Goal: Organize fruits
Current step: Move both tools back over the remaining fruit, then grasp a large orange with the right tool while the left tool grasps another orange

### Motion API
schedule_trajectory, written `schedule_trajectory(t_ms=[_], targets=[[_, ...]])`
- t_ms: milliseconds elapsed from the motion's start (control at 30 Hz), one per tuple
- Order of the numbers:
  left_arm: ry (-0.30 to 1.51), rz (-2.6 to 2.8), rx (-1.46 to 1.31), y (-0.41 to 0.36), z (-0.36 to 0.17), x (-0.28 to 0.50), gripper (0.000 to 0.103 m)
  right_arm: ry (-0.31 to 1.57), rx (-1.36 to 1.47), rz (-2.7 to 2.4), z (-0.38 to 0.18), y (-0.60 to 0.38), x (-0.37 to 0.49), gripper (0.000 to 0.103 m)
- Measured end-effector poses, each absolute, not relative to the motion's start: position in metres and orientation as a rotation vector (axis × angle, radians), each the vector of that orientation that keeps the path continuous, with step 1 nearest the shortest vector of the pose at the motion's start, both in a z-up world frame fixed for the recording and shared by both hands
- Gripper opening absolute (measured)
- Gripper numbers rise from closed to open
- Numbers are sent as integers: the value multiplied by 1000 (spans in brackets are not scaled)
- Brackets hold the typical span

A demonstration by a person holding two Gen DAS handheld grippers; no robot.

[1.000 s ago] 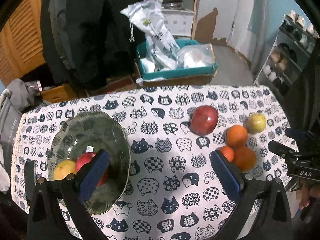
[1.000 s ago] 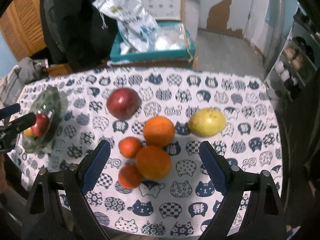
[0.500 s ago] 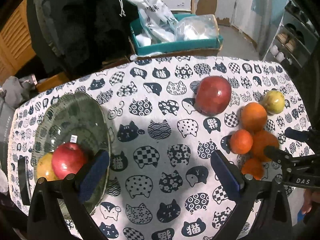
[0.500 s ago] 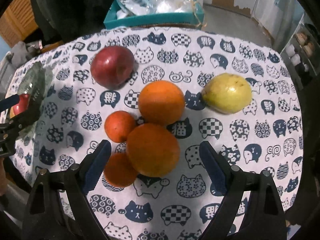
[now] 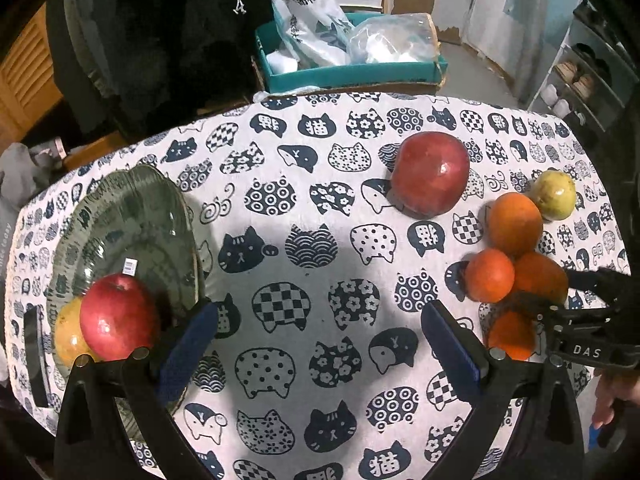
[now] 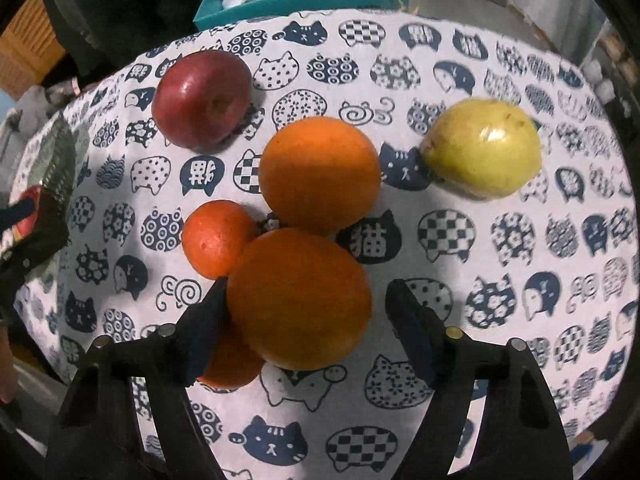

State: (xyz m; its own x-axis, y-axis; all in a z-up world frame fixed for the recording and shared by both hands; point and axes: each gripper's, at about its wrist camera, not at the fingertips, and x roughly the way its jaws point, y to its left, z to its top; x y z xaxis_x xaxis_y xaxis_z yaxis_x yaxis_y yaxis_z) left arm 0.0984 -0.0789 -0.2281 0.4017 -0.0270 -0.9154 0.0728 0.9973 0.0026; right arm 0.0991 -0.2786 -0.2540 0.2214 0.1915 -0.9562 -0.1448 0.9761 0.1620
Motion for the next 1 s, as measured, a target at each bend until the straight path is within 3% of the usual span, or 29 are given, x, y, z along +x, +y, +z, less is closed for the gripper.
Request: schedule_trajectory(t_ms=[67,167,1000], targets=[[1159,-72,36,-81,-229,99,102,1338,91,260,-256,-281,101,67],[1158,-88,34,-86,-228,98,102,1330,82,250,-254,-279,101,65],[1242,-300,14,-192,-248,93,102,1244,107,14,-235,-370,72,65]])
